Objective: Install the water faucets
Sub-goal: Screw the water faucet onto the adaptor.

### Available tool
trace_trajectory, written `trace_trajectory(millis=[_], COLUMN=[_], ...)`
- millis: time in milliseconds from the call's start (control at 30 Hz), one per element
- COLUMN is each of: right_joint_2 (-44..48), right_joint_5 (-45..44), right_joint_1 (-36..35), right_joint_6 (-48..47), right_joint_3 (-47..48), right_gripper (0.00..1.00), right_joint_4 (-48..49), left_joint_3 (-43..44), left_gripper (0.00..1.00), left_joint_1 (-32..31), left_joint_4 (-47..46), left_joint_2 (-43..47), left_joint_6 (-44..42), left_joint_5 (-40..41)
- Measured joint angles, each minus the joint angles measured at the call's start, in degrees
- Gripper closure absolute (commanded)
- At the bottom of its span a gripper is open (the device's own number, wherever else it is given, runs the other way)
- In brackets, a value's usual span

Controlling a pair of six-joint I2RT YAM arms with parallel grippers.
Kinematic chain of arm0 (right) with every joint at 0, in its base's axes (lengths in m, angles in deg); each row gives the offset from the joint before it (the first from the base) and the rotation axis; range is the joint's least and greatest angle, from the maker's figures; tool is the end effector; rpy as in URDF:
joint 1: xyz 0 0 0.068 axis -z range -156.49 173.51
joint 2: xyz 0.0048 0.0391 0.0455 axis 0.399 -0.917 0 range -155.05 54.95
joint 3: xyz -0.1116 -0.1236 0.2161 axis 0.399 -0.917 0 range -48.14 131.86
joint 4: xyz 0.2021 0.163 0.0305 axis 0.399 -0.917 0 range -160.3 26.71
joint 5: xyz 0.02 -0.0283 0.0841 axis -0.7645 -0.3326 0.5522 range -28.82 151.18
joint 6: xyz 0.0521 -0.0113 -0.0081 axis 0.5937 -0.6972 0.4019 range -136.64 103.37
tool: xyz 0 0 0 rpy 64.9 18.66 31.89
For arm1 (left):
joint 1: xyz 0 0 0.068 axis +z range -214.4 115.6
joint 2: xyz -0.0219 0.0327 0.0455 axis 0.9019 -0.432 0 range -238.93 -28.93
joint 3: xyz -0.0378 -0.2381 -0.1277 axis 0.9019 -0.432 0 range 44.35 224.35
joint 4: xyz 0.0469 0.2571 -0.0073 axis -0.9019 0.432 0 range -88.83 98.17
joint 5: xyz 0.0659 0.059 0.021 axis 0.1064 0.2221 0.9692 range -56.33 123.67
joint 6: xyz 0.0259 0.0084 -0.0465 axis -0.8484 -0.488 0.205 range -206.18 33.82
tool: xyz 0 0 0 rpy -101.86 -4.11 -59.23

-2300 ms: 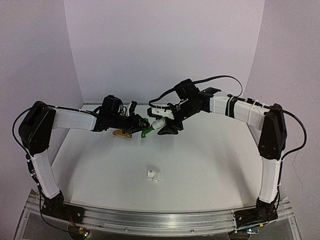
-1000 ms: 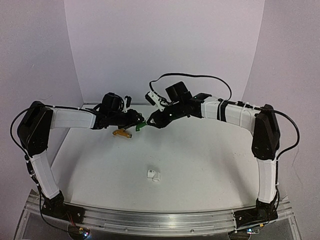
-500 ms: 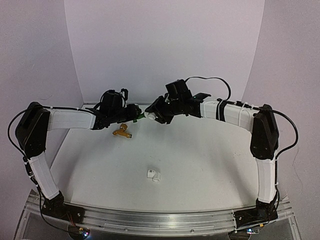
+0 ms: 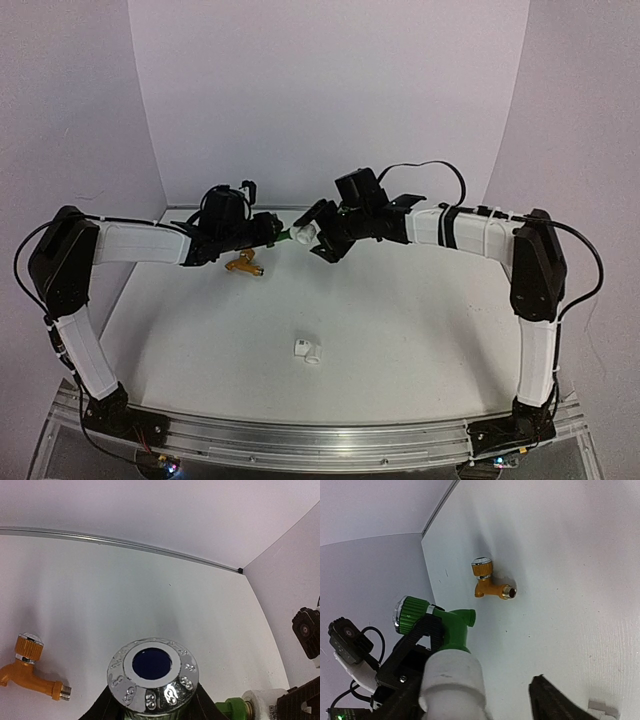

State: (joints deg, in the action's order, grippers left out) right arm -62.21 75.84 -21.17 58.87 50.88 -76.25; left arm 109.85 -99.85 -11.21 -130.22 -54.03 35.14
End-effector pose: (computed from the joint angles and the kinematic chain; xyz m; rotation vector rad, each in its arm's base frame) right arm 0.3383 0.3473 0.2732 0.4865 2.4443 1.3760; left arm 0.3314 -0.2348 0.2343 0.0417 2.0551 -0.7288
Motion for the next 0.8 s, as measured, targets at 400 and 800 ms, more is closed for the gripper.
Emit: trace_trajectory(millis=[400, 800], right_joint_2=[13.69, 20.88], right_joint_5=[-0.69, 4.93], right_joint_1=[2.3, 3.18], right_joint_6=[-23.3, -89.55], right_joint_3=[-10.68, -15.42], right_gripper=[0.02, 0.02], right_joint_4=[-0.79, -4.6], left_joint_3=[0.11, 8.59], left_gripper=[1.0, 1.0], left_joint_1=[4.03, 5.63], left_joint_4=[3.96, 16.04], left_joint_2=[0.19, -2.22], left_joint_6=[1.22, 1.73], left_joint_5=[-7.95, -29.12])
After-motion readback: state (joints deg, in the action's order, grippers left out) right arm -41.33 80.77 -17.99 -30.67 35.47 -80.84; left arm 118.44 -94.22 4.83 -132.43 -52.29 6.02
